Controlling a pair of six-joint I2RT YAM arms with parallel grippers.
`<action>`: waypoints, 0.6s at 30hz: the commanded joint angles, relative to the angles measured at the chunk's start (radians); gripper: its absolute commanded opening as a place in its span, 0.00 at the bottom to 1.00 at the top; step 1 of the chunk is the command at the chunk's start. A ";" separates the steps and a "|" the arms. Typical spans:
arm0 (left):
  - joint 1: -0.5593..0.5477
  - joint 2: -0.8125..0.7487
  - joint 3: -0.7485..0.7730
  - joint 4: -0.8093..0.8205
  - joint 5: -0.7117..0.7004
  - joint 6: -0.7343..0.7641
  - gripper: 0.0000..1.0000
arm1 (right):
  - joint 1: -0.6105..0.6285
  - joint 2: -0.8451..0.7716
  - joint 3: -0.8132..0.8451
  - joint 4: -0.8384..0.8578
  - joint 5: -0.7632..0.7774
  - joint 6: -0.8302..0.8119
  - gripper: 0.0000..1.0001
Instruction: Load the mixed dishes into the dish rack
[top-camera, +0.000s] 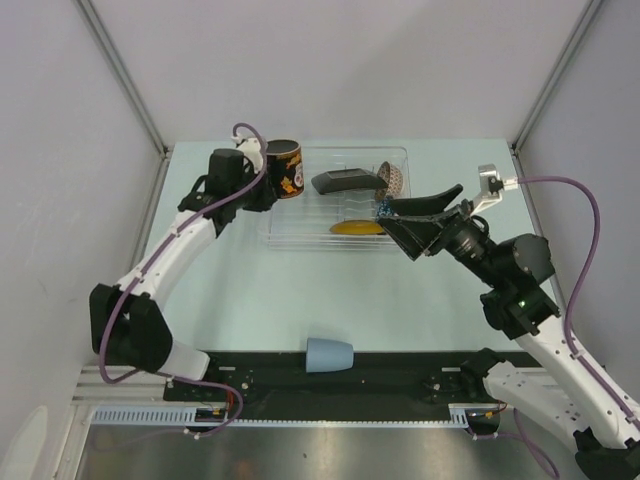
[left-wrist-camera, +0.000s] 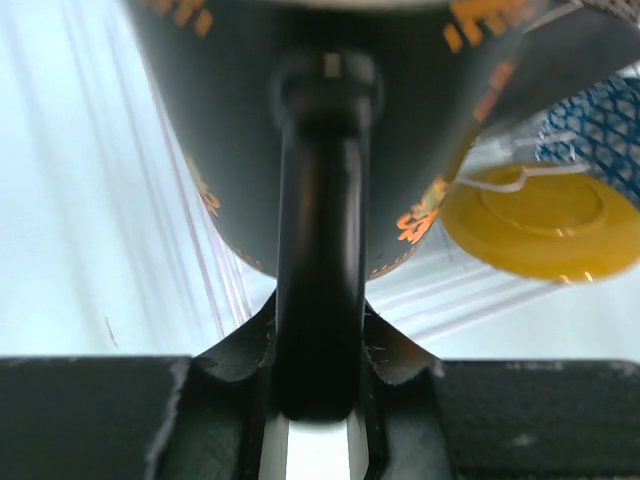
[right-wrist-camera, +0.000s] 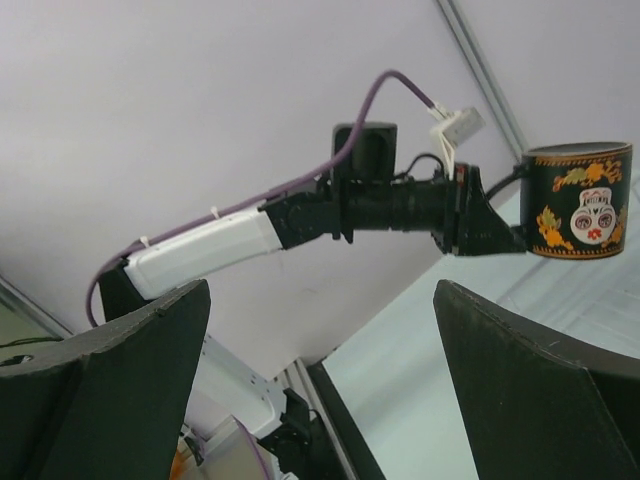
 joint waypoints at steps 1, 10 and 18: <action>-0.017 0.035 0.151 0.207 -0.087 0.038 0.00 | -0.001 -0.009 -0.016 -0.076 0.036 -0.034 1.00; -0.038 0.232 0.257 0.236 -0.101 0.015 0.00 | -0.046 0.006 -0.017 -0.076 0.023 -0.022 1.00; -0.046 0.360 0.365 0.267 -0.111 0.004 0.00 | -0.134 0.050 -0.022 -0.075 -0.059 0.001 1.00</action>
